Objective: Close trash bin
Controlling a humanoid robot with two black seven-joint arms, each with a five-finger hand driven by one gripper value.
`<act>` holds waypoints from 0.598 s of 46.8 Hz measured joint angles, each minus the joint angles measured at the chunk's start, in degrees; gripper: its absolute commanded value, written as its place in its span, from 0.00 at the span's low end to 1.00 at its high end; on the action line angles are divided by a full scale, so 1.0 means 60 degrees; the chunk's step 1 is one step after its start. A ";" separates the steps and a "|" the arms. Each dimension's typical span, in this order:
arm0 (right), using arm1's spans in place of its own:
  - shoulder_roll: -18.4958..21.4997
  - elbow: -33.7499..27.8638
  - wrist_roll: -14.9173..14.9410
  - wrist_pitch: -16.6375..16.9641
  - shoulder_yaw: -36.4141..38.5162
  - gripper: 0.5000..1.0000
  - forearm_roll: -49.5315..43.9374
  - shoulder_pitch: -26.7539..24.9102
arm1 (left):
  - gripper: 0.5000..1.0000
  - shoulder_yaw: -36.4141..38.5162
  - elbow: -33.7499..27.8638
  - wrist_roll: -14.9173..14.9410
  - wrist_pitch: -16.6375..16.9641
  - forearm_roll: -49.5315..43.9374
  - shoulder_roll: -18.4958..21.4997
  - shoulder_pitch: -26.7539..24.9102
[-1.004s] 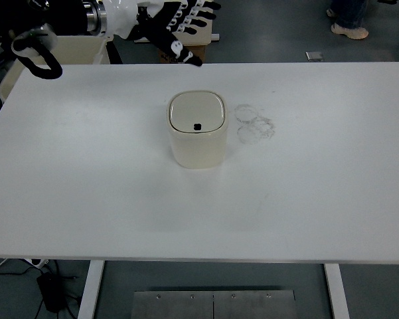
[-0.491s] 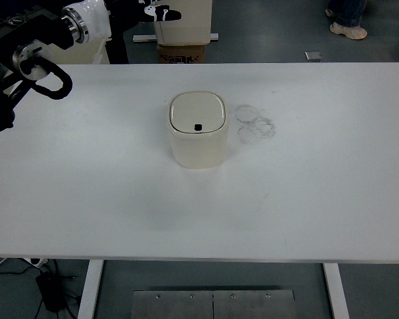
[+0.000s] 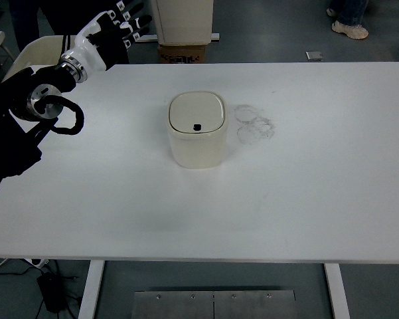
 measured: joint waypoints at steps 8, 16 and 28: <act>0.0000 -0.0001 -0.0002 -0.0003 0.0015 0.99 -0.0012 -0.0002 | 1.00 -0.0745 0.0891 -0.0079 -0.0315 -0.0061 -0.0719 0.0856; 0.0000 -0.0002 -0.0003 0.0004 0.0024 0.99 -0.0022 -0.0002 | 1.00 -0.1343 0.1427 -0.0730 -0.0496 -0.0063 -0.1017 0.1199; 0.0000 -0.0002 -0.0003 0.0005 0.0015 0.99 -0.0054 -0.0001 | 1.00 -0.1690 0.1811 -0.0824 -0.0506 -0.0079 -0.1361 0.1305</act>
